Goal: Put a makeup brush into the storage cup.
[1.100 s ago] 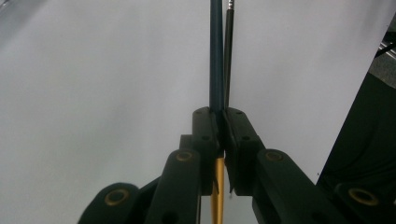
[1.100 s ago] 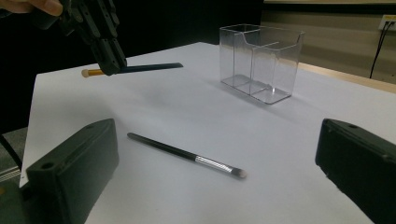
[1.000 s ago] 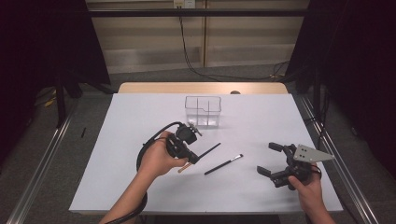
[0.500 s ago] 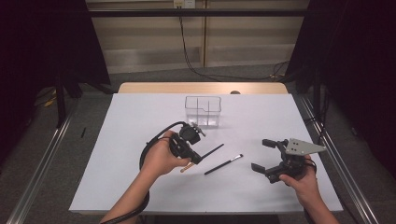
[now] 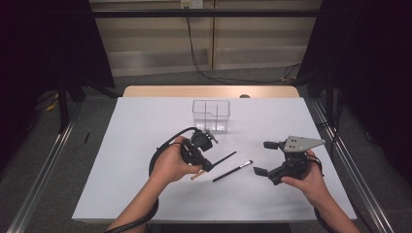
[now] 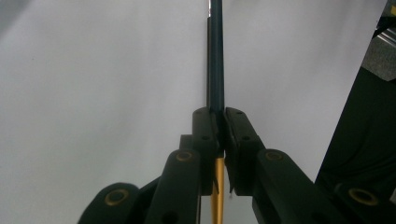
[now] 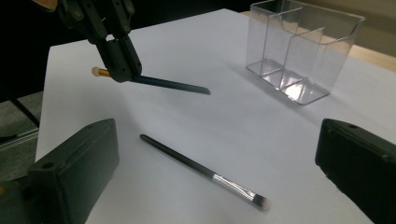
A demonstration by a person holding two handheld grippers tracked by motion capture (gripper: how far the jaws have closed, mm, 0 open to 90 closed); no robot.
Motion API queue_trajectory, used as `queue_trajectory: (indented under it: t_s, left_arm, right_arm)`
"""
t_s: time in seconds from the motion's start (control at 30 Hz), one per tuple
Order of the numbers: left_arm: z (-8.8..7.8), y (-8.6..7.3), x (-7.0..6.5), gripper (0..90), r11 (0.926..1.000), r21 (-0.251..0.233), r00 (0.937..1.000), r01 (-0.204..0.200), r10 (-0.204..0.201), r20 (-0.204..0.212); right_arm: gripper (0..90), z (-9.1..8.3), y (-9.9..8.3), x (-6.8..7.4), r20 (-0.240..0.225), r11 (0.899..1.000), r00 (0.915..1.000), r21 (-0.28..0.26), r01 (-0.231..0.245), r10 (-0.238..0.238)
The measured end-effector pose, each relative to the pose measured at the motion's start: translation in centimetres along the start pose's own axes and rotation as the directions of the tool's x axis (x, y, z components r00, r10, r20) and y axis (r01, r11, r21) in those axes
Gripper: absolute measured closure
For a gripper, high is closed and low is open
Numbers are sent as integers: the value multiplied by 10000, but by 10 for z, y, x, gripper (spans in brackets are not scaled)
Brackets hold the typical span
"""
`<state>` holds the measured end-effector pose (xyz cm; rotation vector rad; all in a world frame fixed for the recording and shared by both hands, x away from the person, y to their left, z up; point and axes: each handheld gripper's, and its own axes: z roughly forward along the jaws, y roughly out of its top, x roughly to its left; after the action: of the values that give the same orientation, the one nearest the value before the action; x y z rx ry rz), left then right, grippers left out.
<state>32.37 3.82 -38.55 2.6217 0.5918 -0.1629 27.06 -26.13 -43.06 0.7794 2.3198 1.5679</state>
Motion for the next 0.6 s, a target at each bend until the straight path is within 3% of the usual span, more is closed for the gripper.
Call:
queue_trajectory:
  t_s: [0.3, 0.47, 0.6]
  left_arm:
    - [2, 3, -3, 836, 9998, 146, 9999, -117, 116, 84]
    - [3, 4, -5, 836, 9998, 94, 9998, -184, 183, 76]
    - [4, 6, -5, 836, 9990, 259, 9993, -367, 365, 50]
  right_arm:
    - [5, 14, 14, 4, -488, 9927, 9975, 1064, 563, -513]
    - [7, 23, 23, 9, -719, 9748, 9929, 1955, 1077, -952]
    - [27, 28, 27, 10, -892, 9630, 9896, 2357, 1309, -1126]
